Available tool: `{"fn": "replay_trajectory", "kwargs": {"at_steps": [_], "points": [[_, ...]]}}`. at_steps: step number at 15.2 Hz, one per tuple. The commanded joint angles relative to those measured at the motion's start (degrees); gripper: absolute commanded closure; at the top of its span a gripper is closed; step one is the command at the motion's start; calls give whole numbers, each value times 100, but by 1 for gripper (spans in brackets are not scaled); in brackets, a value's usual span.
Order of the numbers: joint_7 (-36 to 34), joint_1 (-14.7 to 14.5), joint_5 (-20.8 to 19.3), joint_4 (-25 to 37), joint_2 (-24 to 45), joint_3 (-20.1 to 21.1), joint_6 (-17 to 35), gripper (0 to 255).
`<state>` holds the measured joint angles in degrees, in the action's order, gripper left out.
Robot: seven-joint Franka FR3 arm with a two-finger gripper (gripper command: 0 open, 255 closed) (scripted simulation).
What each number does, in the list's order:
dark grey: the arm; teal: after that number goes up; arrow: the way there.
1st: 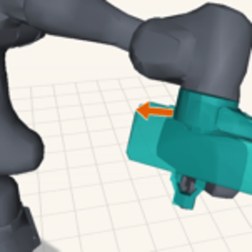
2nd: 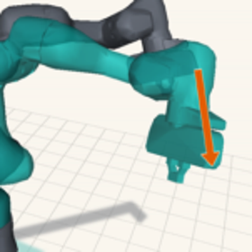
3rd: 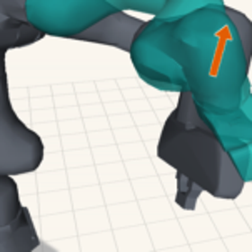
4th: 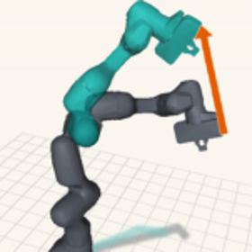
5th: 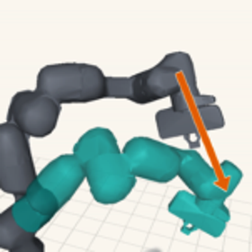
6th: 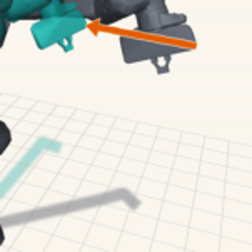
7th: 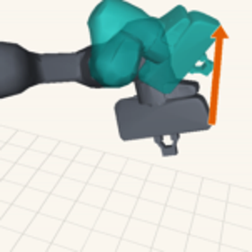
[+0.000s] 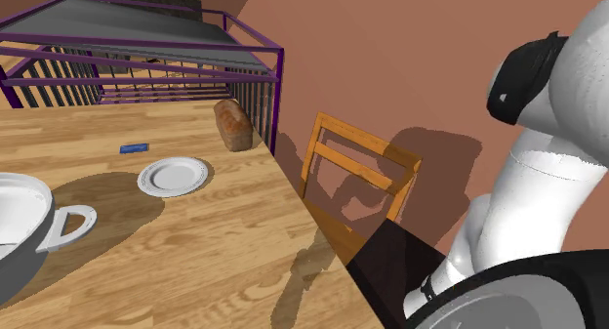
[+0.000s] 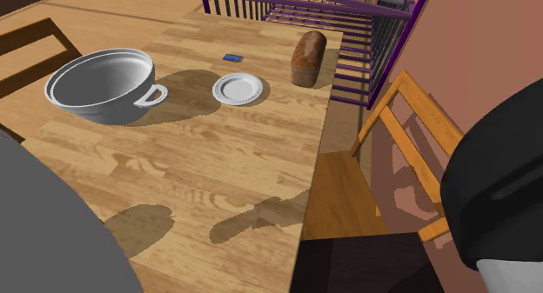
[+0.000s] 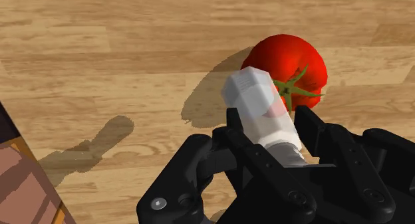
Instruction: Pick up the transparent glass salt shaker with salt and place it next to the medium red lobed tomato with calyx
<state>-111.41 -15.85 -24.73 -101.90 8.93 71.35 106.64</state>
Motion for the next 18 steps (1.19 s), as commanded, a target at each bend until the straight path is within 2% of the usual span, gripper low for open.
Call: {"fn": "replay_trajectory", "kwargs": {"at_steps": [1,7,18], "points": [[-537,-659,-547,385,568,-127,-343,255],[-1429,-2656,-1483,1733,1785,-792,-1225,255],[-1737,-2519,-1660,1005,1911,-884,-528,255]]}}
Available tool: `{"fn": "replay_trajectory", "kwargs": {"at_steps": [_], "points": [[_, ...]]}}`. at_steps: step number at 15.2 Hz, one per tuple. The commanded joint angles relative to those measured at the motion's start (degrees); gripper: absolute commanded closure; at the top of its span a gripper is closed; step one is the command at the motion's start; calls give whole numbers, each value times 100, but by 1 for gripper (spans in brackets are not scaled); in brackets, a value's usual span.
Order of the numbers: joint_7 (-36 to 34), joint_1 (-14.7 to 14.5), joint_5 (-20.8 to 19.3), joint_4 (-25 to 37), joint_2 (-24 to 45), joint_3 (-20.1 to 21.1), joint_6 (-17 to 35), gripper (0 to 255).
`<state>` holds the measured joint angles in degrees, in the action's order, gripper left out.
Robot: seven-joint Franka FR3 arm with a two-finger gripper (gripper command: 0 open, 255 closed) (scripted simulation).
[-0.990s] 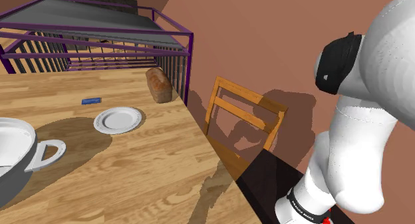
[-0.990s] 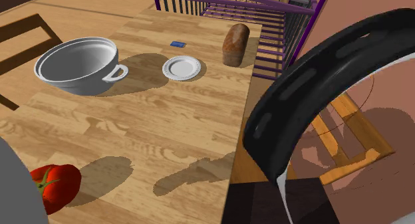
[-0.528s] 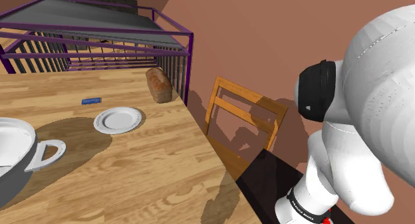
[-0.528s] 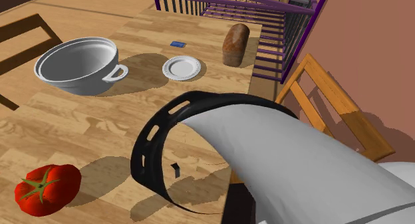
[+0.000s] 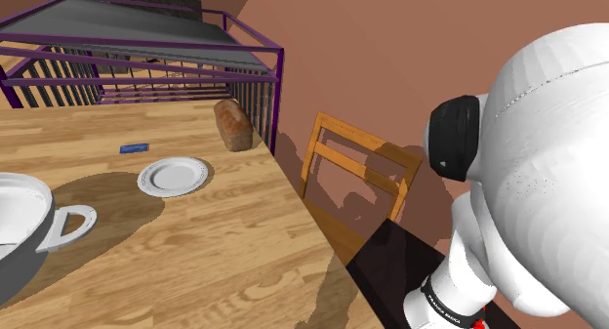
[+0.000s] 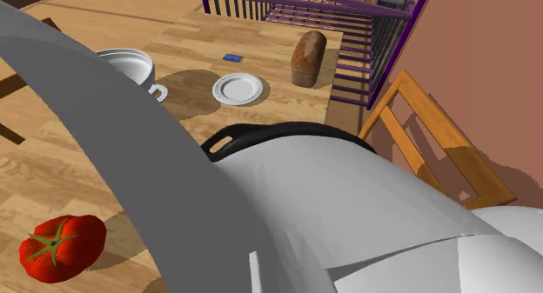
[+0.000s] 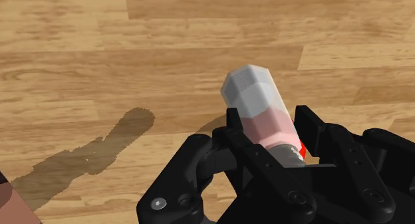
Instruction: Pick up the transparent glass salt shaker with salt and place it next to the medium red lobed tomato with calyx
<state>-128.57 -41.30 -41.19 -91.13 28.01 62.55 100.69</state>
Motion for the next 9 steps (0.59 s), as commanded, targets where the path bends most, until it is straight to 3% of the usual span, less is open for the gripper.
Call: {"fn": "replay_trajectory", "kwargs": {"at_steps": [1,9], "points": [[-51,29,-38,-127,22,-19,125,255],[-301,6,-269,-512,211,-168,560,255]]}}
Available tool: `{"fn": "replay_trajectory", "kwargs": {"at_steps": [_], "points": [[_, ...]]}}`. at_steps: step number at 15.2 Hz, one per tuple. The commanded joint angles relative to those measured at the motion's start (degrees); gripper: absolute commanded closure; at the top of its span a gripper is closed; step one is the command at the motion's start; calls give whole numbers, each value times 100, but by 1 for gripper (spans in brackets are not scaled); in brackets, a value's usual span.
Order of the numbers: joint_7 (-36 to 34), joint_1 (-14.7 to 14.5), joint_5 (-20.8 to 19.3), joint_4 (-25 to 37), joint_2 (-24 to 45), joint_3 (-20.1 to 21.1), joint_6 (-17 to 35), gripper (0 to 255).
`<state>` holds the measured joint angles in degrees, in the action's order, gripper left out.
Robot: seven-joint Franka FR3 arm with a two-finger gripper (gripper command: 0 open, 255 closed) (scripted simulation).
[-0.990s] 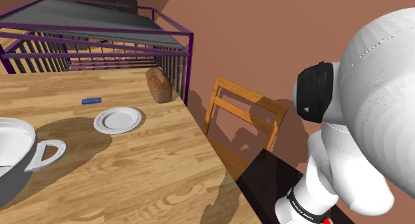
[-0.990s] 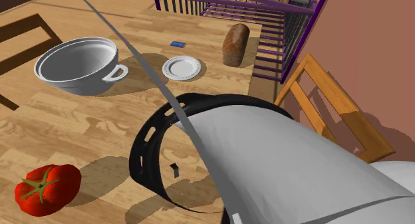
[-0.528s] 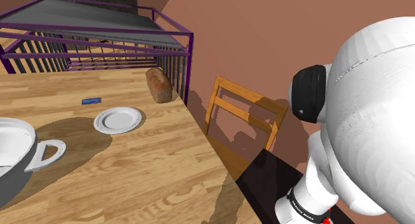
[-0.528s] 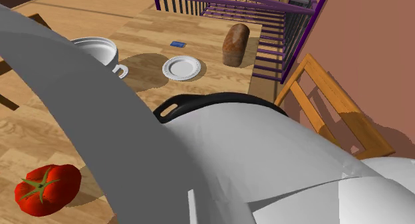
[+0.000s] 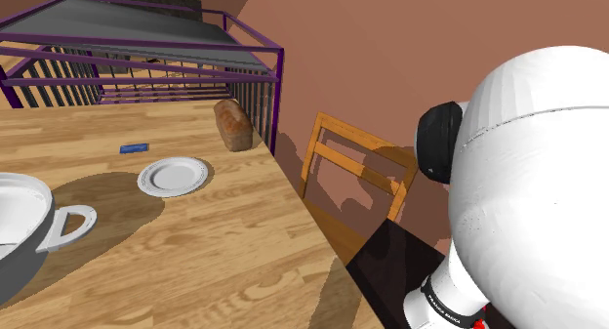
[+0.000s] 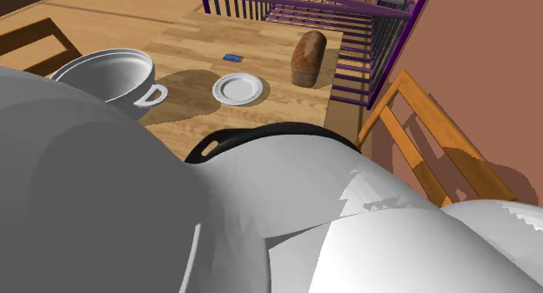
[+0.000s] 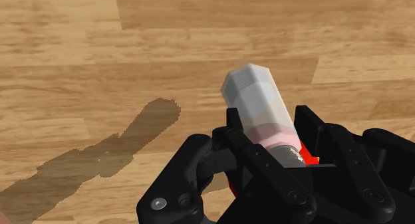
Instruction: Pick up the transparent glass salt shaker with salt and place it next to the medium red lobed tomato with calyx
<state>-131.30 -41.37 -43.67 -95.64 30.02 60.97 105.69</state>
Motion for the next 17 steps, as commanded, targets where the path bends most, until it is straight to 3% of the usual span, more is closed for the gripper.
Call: {"fn": "replay_trajectory", "kwargs": {"at_steps": [1,17], "points": [[-61,4,-55,-102,37,-33,110,255],[-472,-168,-520,-491,443,-377,686,255]]}}
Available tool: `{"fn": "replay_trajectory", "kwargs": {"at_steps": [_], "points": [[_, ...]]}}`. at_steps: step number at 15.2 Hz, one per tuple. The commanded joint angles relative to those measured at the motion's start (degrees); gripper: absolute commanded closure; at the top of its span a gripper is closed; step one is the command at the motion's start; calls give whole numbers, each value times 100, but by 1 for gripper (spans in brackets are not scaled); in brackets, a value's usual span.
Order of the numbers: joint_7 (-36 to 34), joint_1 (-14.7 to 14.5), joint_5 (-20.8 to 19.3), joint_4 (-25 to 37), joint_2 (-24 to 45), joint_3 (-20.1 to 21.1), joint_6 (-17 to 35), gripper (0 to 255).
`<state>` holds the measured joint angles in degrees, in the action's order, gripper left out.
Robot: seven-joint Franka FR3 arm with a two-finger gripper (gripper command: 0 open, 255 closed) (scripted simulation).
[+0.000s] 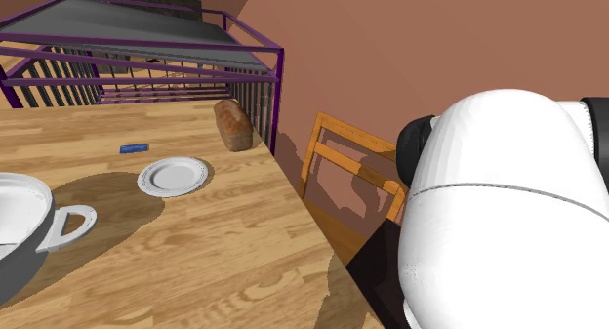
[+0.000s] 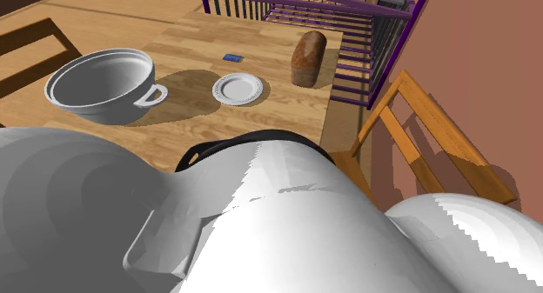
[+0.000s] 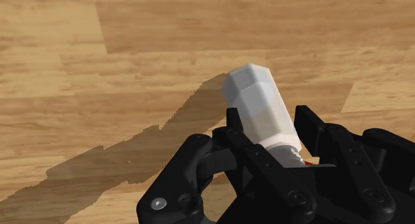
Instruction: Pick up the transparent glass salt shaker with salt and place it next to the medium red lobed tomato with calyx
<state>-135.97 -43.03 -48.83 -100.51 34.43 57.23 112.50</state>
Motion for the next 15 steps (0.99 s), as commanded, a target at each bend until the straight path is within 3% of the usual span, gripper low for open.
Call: {"fn": "replay_trajectory", "kwargs": {"at_steps": [1,4,5,10,15], "points": [[-4,-1,-4,-4,2,-2,5,255],[-4,-1,-4,-3,2,-2,5,255],[-4,-1,-4,-3,2,-2,5,0],[-4,-1,-4,-3,2,-2,5,0],[185,54,366,230,-329,293,-436,0]]}}
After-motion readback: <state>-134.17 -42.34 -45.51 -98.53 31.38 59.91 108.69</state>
